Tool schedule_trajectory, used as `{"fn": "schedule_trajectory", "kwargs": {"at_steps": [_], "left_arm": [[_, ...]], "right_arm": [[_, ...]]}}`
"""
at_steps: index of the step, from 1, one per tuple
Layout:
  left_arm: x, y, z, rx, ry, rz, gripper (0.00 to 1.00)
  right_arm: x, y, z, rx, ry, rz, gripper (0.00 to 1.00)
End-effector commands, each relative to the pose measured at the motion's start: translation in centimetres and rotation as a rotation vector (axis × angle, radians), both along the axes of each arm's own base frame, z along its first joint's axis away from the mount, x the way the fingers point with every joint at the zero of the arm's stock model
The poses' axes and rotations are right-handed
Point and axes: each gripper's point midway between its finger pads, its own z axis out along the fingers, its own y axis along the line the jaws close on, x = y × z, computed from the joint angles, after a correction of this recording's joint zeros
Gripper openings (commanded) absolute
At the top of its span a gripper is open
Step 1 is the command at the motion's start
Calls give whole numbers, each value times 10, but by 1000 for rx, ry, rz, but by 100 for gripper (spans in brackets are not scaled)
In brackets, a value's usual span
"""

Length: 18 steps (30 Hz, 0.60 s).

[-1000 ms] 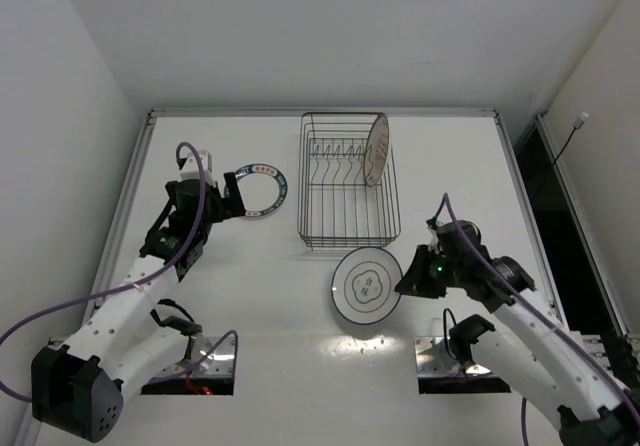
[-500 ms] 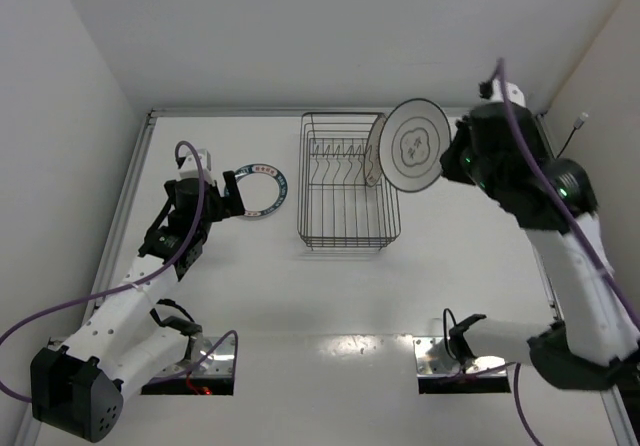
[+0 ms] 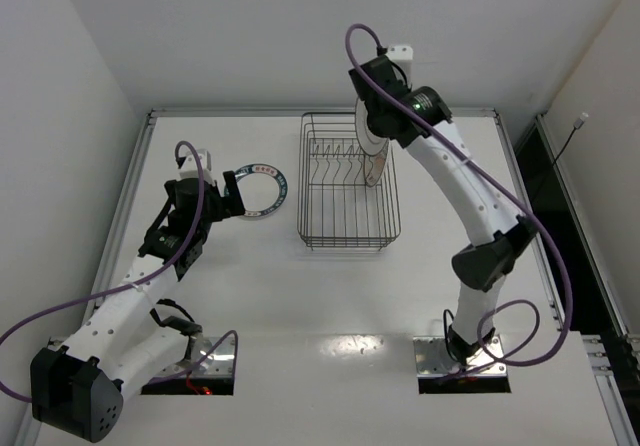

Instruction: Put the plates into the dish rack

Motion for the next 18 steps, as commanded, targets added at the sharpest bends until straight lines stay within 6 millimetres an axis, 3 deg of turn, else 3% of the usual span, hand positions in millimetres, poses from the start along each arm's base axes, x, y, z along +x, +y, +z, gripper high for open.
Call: {"fn": "schedule_trajectory", "kwargs": {"at_steps": [1,18], "left_arm": [[4,-7,23,-15,-55,-28,100],[4,-9,23,-18,-54,-36,100]], "right_arm": [[24,-2,21,-77,-114,-100,0],[62,18,-94,-271,47,-133,0]]}}
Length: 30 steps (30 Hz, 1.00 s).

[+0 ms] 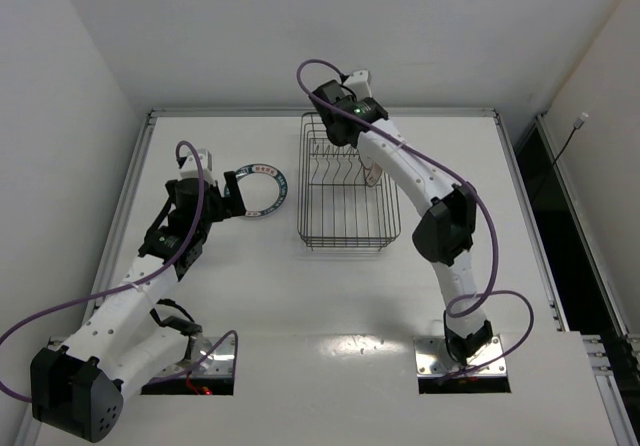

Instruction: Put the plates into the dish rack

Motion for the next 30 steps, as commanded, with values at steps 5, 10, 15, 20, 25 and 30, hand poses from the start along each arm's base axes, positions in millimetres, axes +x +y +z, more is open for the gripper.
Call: {"fn": "schedule_trajectory", "kwargs": {"at_steps": [5,10,15,20,25,30], "left_arm": [[4,-7,23,-15,-55,-28,100],[5,-7,21,-13,-46,-28,100],[6,-8,18,-10,-38,-28,100],[6,-9,15,-11,-28,-37,100],[6,-9,15,-11,-28,-37,100],[6,-9,15,-11,-28,-37,100]], "right_arm": [[4,-6,-18,-67,-16,-47,0],[-2,-10,-35,-85,23,-60,0],[-10,-18,2,-47,-57,-79,0],[-17,-22,52,-9,-157,-82,0],[-14,-19,56,8,-172,-74,0],[-9,-11,15,-28,-75,-57,0]]}}
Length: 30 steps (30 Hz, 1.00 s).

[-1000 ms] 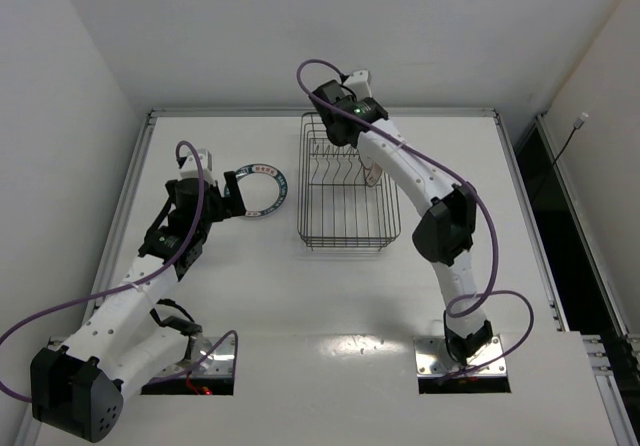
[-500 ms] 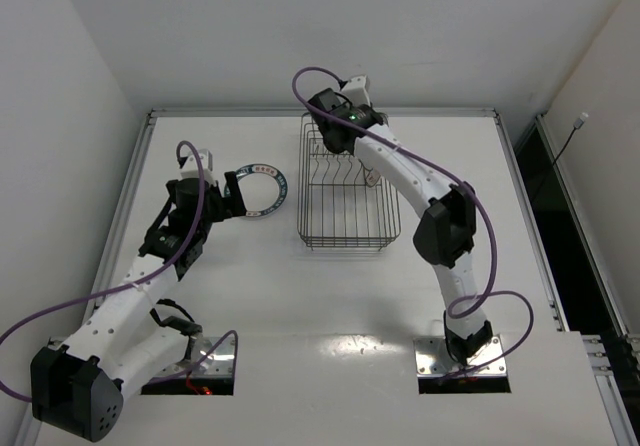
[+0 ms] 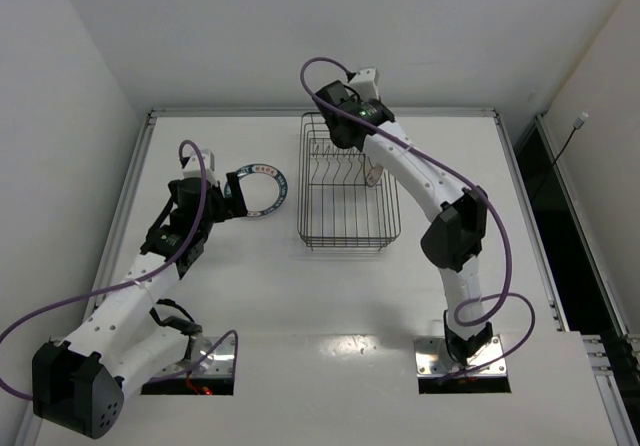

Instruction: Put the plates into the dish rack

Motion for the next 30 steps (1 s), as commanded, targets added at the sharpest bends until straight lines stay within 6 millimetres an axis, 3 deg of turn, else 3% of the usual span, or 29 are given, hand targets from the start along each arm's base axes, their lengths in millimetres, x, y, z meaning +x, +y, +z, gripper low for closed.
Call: {"fn": "schedule_trajectory", "kwargs": {"at_steps": [1,2,8,13,14,17,21,22,26,28,30], "left_arm": [[5,-6,22,-10,-50,-19,100],[5,-6,22,-10,-50,-19,100],[5,-6,22,-10,-50,-19,100],[6,-6,19,-7,-42,-20,100],[6,-6,19,-7,-42,-20,100],[8,-5,13,2,-24,-11,100],[11,1,4,9,1,38,100],[12,2,1,3,15,57,100],[13,14,-8,-9,56,164,100],[12,26,-9,5,62,252,100],[14,32,-10,-1,69,311,100]], "right_arm": [[6,4,-11,5,2,-2,0],[6,5,-11,5,2,-2,0],[14,21,-64,40,117,48,0],[5,32,-96,99,209,86,0],[5,30,-96,120,212,89,0],[-5,41,-94,208,233,136,14],[-12,35,-53,268,180,163,33],[-19,33,-29,292,144,184,37],[-38,40,27,395,60,269,43],[-57,45,60,474,-1,339,49],[-85,59,73,556,-8,445,60]]}}
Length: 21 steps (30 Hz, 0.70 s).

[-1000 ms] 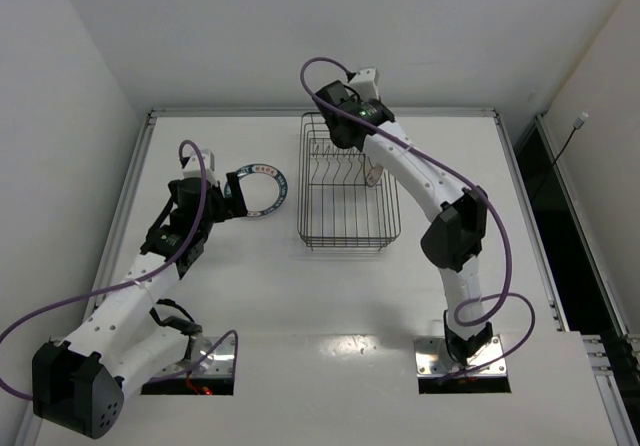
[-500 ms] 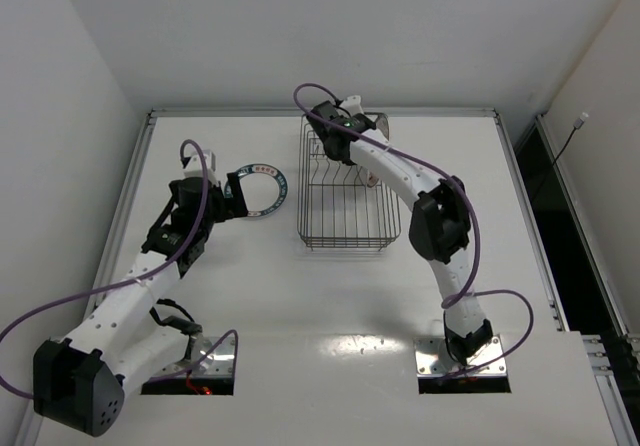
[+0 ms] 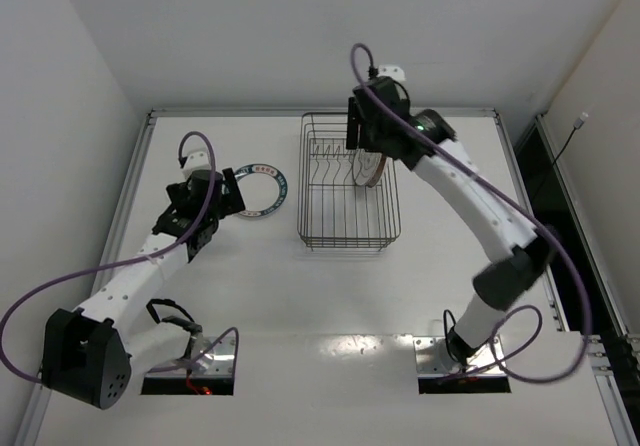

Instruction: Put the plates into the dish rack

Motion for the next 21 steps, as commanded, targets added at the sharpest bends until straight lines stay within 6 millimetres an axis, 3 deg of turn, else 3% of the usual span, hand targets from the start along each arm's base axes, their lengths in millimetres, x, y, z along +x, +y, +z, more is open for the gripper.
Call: {"fn": "schedule_trajectory", "kwargs": {"at_steps": [1,2,3,5,6,7,8,9,10,11,12,14,16,18,19,21], "left_arm": [[5,15,13,5,-27,141,100],[5,13,9,4,-15,133,100],[9,9,9,8,-20,108,100],[16,-4,2,-1,0,23,100],[21,-11,4,0,-9,-18,100],[23,-11,1,-4,-1,-35,100],[24,-13,-4,-28,15,-56,96],[29,-5,-9,-37,33,-86,82],[35,-11,-9,-75,23,-135,62],[38,-19,-11,-134,36,-175,59],[44,-6,-17,-187,60,-121,56],[47,0,-28,-268,101,-102,52],[48,10,-44,-319,154,-96,52],[47,-5,-45,-404,153,-186,52],[52,-16,-34,-476,94,-283,99],[55,-16,-38,-538,86,-321,99]], "right_arm": [[-38,32,53,230,-102,192,67],[-49,40,53,261,-105,238,71],[-60,44,33,273,-64,262,72],[-80,52,48,376,-117,317,72],[-91,54,23,363,-79,337,76],[-98,56,21,389,-84,347,78],[-106,57,18,410,-106,369,79],[-107,56,17,417,-117,371,81],[-110,54,14,414,-113,371,81],[-114,55,6,403,-90,376,81],[-112,49,11,386,-114,362,81],[-116,41,5,369,-109,345,81],[-120,35,7,363,-123,344,82],[-120,35,5,368,-131,345,84],[-121,34,8,373,-139,346,84],[-122,34,4,368,-131,345,84]]}}
